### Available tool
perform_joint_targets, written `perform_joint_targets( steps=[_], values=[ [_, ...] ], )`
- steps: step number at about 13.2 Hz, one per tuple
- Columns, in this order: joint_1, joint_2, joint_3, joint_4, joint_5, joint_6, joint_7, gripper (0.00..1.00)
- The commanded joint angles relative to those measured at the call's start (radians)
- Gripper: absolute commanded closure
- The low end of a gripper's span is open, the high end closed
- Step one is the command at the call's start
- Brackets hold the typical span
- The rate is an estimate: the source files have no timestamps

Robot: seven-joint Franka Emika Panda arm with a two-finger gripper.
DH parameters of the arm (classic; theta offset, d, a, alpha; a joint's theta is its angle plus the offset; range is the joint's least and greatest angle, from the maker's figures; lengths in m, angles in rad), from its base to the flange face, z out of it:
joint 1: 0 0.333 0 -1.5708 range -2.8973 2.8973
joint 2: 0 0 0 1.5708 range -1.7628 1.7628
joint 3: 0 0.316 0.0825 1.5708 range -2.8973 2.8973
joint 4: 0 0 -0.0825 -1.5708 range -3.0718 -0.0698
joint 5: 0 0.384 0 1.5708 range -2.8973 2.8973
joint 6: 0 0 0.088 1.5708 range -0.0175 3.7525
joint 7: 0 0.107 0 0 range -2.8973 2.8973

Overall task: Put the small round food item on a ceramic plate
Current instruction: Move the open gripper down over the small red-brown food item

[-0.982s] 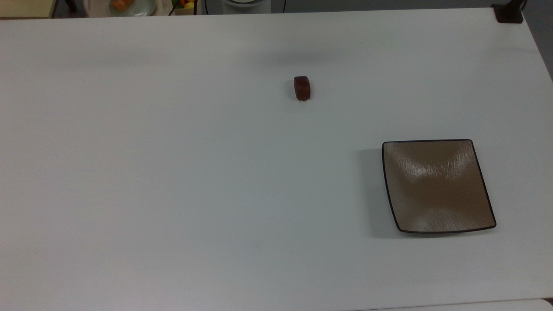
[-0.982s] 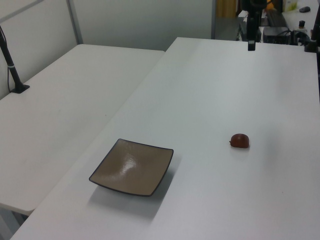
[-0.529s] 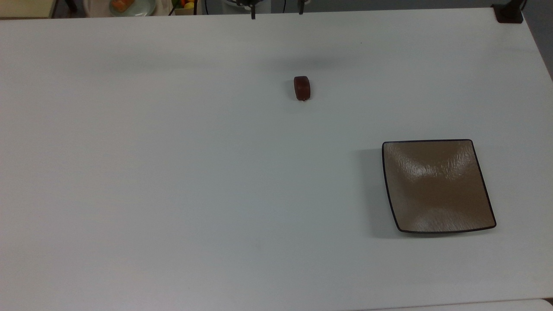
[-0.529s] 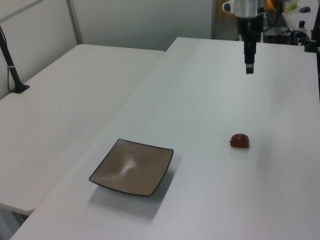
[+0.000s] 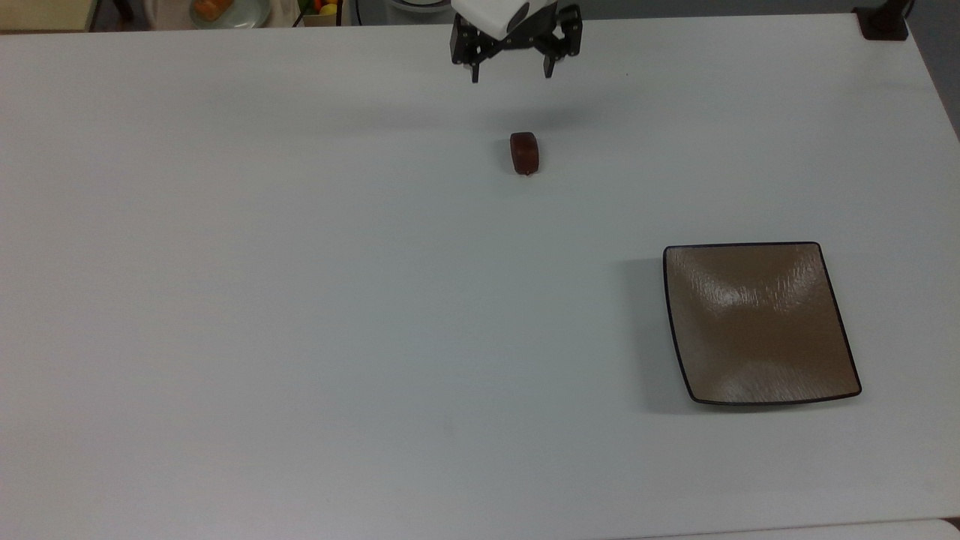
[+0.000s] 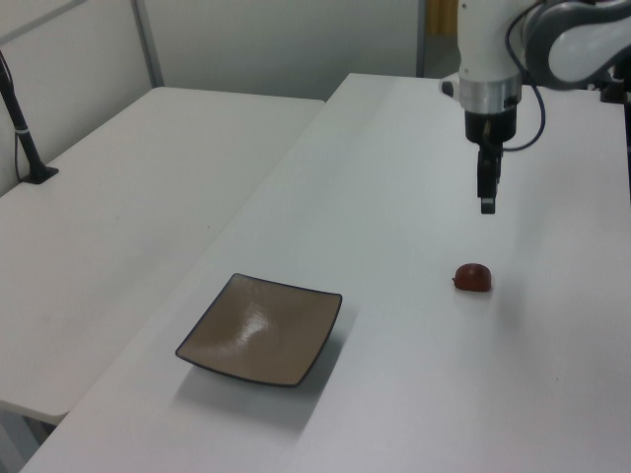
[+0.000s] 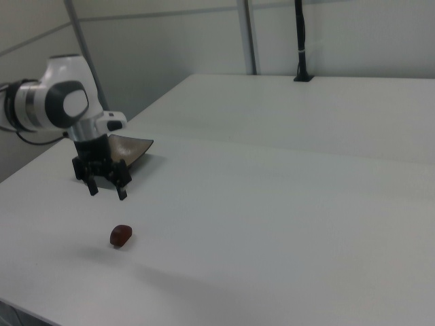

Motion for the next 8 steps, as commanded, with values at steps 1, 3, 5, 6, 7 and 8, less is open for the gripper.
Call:
perform_joint_targets(
  steps=[1, 3, 5, 6, 7, 8],
  values=[
    [0.028, 0.021, 0.000, -0.080, 0.008, 0.122, 0.066, 0.00],
    [0.031, 0.053, 0.000, -0.085, 0.008, 0.160, 0.077, 0.00],
    [0.042, 0.084, 0.000, -0.091, 0.007, 0.193, 0.077, 0.00],
    [0.047, 0.095, 0.000, -0.091, 0.007, 0.194, 0.077, 0.00],
    [0.048, 0.112, 0.000, -0.091, 0.005, 0.197, 0.077, 0.00],
    [0.062, 0.130, 0.000, -0.091, -0.009, 0.210, 0.077, 0.00]
  ],
)
